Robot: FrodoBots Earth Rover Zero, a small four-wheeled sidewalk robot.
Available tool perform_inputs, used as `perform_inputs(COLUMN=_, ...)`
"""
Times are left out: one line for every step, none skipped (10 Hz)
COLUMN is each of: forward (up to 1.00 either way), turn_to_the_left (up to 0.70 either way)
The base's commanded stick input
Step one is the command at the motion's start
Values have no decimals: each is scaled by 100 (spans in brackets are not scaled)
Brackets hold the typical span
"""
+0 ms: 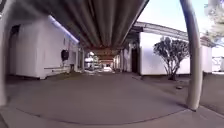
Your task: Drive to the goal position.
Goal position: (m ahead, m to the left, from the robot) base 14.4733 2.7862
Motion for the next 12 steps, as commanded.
perform_inputs(forward=70, turn_to_the_left=0)
perform_inputs(forward=70, turn_to_the_left=0)
perform_inputs(forward=70, turn_to_the_left=0)
perform_inputs(forward=70, turn_to_the_left=0)
perform_inputs(forward=70, turn_to_the_left=0)
perform_inputs(forward=70, turn_to_the_left=0)
perform_inputs(forward=70, turn_to_the_left=0)
perform_inputs(forward=70, turn_to_the_left=0)
perform_inputs(forward=70, turn_to_the_left=0)
perform_inputs(forward=70, turn_to_the_left=4)
perform_inputs(forward=70, turn_to_the_left=9)
perform_inputs(forward=70, turn_to_the_left=17)
